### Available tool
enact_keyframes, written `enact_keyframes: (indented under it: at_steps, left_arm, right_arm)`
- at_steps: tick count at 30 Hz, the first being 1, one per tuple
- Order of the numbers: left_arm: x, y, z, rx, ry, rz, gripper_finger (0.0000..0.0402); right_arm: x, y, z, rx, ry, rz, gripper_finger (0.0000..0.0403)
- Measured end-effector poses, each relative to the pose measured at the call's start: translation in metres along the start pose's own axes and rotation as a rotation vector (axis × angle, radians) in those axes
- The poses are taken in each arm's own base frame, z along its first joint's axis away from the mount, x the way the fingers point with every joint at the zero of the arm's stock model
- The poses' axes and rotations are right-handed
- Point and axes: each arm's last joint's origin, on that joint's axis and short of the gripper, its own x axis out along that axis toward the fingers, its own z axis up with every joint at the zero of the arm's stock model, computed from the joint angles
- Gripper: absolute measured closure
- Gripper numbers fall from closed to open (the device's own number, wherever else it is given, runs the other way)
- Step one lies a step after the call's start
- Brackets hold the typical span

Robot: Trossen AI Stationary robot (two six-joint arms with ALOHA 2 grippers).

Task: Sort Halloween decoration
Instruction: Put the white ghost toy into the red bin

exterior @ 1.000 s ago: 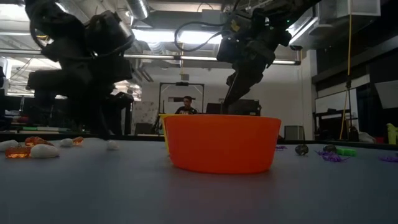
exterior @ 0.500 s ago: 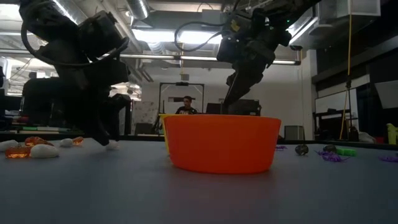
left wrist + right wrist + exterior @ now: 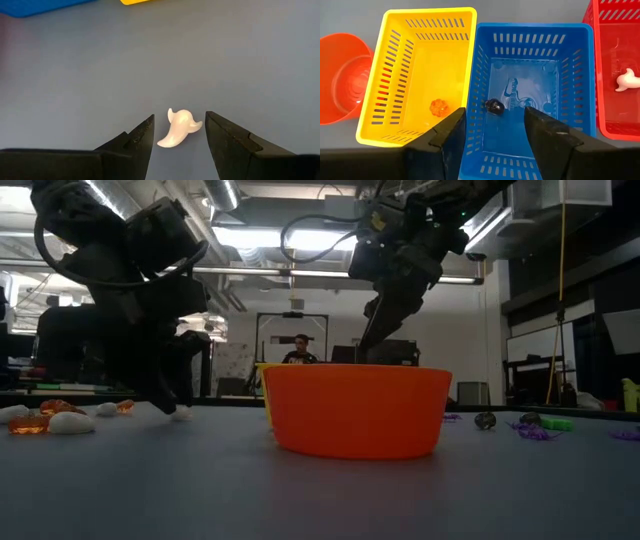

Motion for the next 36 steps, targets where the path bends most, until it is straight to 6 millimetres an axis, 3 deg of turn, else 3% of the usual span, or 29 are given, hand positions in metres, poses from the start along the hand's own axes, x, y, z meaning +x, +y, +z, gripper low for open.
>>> enact_keyframes:
  at_steps: [36]
  left_arm:
    - [0.015, 0.0, -0.004, -0.004, 0.041, -0.007, 0.0241]
  right_arm:
    - [0.0, 0.0, 0.0, 0.0, 0.0, 0.0, 0.0205]
